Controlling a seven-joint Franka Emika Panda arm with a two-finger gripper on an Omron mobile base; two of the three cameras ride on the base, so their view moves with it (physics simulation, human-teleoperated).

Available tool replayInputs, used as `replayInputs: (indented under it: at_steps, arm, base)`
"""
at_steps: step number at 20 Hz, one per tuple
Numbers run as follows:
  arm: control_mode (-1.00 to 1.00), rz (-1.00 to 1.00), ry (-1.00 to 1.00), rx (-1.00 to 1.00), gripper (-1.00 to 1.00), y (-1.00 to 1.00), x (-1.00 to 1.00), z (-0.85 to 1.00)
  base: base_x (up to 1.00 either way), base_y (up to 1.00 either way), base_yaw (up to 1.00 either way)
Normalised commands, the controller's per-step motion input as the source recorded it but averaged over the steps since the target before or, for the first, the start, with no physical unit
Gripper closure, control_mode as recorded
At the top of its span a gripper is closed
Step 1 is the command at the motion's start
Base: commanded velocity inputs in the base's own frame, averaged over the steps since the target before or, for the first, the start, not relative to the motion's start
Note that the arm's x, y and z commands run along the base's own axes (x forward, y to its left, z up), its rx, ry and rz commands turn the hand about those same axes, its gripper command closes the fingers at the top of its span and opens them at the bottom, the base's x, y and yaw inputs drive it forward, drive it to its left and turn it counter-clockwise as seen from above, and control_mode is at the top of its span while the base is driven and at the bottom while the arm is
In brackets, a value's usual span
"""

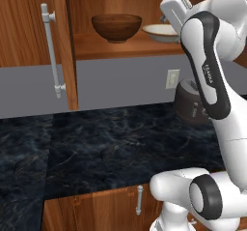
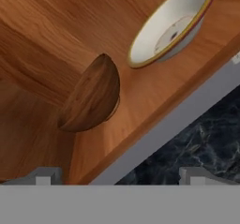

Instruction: Move the bowls from the cabinet to the plates on the dining table.

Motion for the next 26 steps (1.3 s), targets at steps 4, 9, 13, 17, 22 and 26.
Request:
replayInputs:
  at_steps: [4, 9, 13, 17, 22, 26]
  arm:
    - [-1.0, 0.03, 0.05, 0.05, -1.0, 0.13, 0.19, -0.01]
    - [-1.0, 0.03, 0.02, 0.02, -1.0, 0.1, 0.29, -0.03]
    - [-1.0, 0.02, 0.02, 0.0, -1.0, 0.05, 0.42, -0.04]
    - [-1.0, 0.02, 0.0, 0.0, -1.0, 0.05, 0.4, -0.01]
    - [-1.0, 0.01, 0.01, 0.0, -1.0, 0.12, 0.35, 0.0]
    - [-1.0, 0.0, 0.0, 0.0, -1.0, 0.1, 0.43, -0.02]
  base:
    - [0.0, 0.0, 0.0]
    - [0.0, 0.0, 0.0]
    - [0.0, 0.0, 0.0]
    - [0.0, 0.0, 0.0]
    - [0.0, 0.0, 0.0]
    - [0.0, 0.0, 0.0]
